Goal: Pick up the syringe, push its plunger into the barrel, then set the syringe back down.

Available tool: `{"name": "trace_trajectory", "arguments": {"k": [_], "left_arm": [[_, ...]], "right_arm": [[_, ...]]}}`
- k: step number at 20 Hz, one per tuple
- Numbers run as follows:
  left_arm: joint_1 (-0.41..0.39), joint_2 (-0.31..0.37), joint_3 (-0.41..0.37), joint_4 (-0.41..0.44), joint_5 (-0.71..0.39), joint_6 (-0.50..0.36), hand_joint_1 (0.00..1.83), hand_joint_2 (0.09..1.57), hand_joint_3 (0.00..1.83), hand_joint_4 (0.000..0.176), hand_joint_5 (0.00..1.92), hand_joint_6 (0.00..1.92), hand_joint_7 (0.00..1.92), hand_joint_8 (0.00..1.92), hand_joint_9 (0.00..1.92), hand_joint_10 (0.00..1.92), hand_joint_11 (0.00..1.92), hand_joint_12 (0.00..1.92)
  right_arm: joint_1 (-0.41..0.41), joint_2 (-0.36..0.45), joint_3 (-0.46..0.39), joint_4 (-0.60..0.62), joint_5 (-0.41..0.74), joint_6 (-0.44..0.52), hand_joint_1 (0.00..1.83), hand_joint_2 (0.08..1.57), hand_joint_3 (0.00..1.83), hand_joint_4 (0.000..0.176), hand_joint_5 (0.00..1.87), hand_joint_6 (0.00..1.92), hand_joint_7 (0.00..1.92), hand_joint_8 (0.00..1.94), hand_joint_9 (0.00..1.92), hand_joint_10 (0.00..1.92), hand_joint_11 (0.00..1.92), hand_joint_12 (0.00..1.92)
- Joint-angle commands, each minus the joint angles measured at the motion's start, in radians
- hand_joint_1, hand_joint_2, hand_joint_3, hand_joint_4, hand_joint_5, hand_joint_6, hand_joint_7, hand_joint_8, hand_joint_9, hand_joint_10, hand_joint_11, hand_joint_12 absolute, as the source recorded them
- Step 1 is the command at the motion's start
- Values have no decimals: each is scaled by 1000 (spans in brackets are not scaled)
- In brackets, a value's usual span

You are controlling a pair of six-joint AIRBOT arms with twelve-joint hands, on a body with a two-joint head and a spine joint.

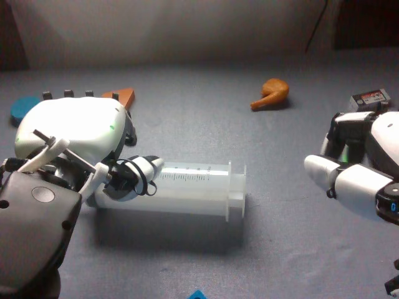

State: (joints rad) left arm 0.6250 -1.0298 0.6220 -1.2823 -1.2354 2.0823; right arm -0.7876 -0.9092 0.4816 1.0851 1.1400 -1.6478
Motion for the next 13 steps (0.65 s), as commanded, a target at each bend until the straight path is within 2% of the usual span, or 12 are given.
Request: {"name": "trace_trajectory", "arguments": {"k": [1, 2, 3, 4, 5, 7, 8, 9, 10, 11, 13], "left_arm": [[-13, 2, -2, 93, -66, 4, 627, 1221, 2, 0, 697, 1392, 708, 1659, 841, 1888, 939, 1904], [-11, 3, -2, 93, -64, 5, 639, 1227, 2, 0, 680, 1766, 770, 1869, 929, 1914, 1006, 1918], [-9, 5, -2, 93, -61, 5, 664, 1223, 0, 0, 733, 1890, 852, 1911, 998, 1920, 1055, 1920], [-9, 6, 0, 93, -55, 5, 682, 1221, 0, 0, 822, 1915, 926, 1919, 1058, 1921, 1099, 1921], [-9, 8, 3, 100, -48, 5, 702, 1225, 0, 0, 965, 1920, 1050, 1921, 1143, 1921, 1183, 1921], [-14, 10, 11, 104, -31, 5, 693, 1248, 0, 0, 1205, 1921, 1249, 1921, 1298, 1921, 1357, 1921], [-16, 11, 13, 104, -30, 5, 660, 1281, 0, 31, 1301, 1921, 1351, 1921, 1384, 1921, 1442, 1921], [-20, 13, 14, 104, -30, 5, 636, 1309, 0, 142, 1345, 1921, 1401, 1921, 1438, 1921, 1503, 1921], [-23, 14, 16, 105, -30, 5, 620, 1328, 3, 169, 1352, 1921, 1421, 1921, 1483, 1921, 1559, 1921], [-25, 16, 16, 105, -30, 5, 619, 1338, 4, 175, 1352, 1921, 1435, 1921, 1510, 1921, 1592, 1921], [-30, 18, 17, 105, -30, 8, 624, 1351, 8, 176, 1350, 1921, 1439, 1921, 1517, 1921, 1601, 1921]], "right_arm": [[16, 4, 2, -77, 76, 4, 504, 1256, 0, 0, 582, 1906, 821, 1923, 1102, 1919, 1322, 1921], [17, 4, 3, -80, 76, 5, 546, 1250, 0, 0, 653, 1918, 873, 1937, 1140, 1921, 1429, 1921], [18, 4, 4, -81, 76, 7, 560, 1247, 0, 0, 723, 1920, 913, 1940, 1187, 1921, 1521, 1921], [18, 4, 5, -81, 77, 8, 570, 1249, 0, 0, 780, 1921, 1002, 1941, 1275, 1921, 1648, 1921], [18, 4, 6, -82, 77, 10, 566, 1268, 4, 0, 909, 1921, 1179, 1941, 1462, 1921, 1814, 1921], [18, 4, 8, -82, 77, 17, 562, 1315, 11, 0, 1131, 1921, 1429, 1941, 1663, 1921, 1907, 1921], [19, 4, 8, -86, 77, 30, 543, 1363, 0, 0, 1236, 1921, 1488, 1941, 1702, 1921, 1910, 1921], [23, 4, 8, -87, 77, 42, 532, 1402, 0, 131, 1305, 1921, 1505, 1941, 1705, 1921, 1902, 1921], [26, 5, 9, -87, 77, 45, 537, 1423, 3, 167, 1322, 1921, 1505, 1941, 1696, 1921, 1897, 1921], [27, 5, 9, -87, 77, 45, 552, 1438, 5, 174, 1324, 1921, 1495, 1941, 1691, 1921, 1897, 1921], [27, 5, 12, -87, 77, 45, 566, 1449, 5, 176, 1319, 1921, 1483, 1941, 1690, 1921, 1893, 1921]]}}
